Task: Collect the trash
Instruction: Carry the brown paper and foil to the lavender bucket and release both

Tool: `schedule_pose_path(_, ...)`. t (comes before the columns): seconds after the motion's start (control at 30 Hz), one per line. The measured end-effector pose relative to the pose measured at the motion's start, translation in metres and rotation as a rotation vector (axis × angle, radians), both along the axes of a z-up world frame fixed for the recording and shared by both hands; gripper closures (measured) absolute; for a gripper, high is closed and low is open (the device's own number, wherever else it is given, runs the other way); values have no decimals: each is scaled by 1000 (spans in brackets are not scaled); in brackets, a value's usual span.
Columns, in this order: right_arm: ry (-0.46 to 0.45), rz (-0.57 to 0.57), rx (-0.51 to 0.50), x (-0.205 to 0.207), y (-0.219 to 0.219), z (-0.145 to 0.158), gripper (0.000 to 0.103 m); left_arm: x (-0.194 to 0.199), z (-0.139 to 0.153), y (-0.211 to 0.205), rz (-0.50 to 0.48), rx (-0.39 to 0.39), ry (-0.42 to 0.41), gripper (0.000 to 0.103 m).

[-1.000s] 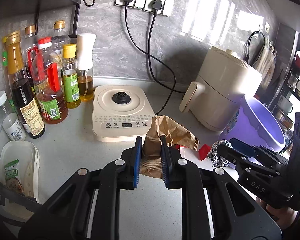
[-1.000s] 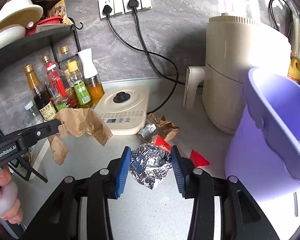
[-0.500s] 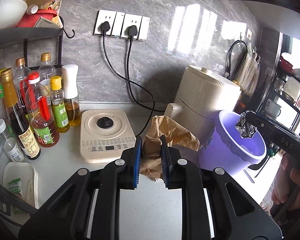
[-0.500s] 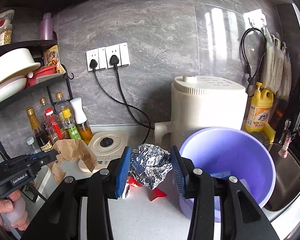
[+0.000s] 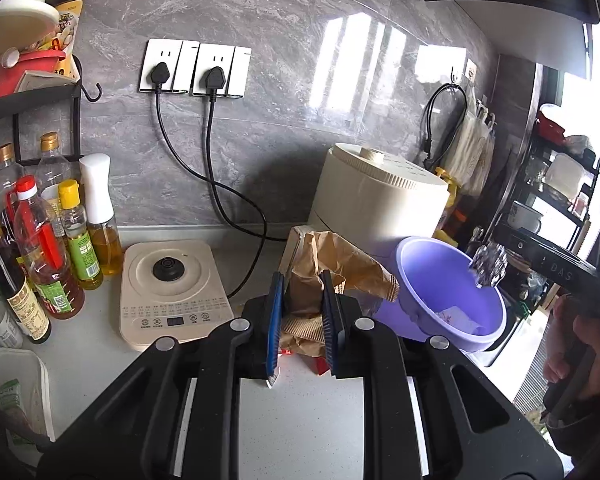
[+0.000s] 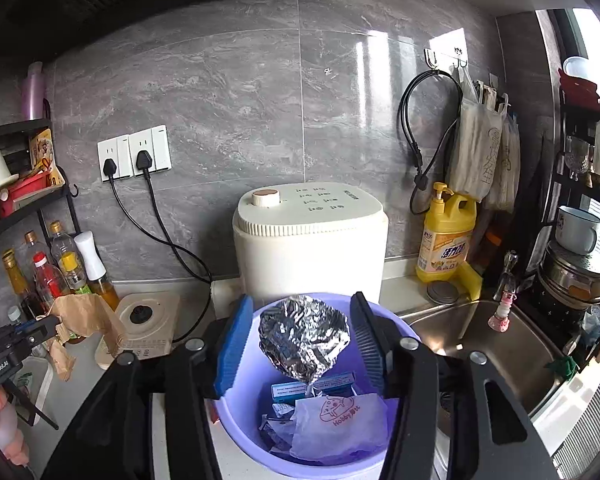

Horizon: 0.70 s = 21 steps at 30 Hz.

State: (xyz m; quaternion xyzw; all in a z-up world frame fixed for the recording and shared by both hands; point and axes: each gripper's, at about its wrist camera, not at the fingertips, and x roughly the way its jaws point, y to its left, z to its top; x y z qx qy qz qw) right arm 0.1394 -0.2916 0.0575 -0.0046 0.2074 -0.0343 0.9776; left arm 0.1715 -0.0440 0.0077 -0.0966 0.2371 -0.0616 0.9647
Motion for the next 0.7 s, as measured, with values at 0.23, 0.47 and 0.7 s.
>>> schedule_pose_path(0.23,39,-35,48,-18,-23,-19,27,9,-1,-26,-56,4,12,85)
schedule_pose_path(0.47,40,-18,79,-44,-35,-22,27,28,5,-57,-133,-10,-1,85)
schedule_pose_path(0.7,44,-63,101,-74,-58,-20,27,50,9,-106,-255,-2,-3,85)
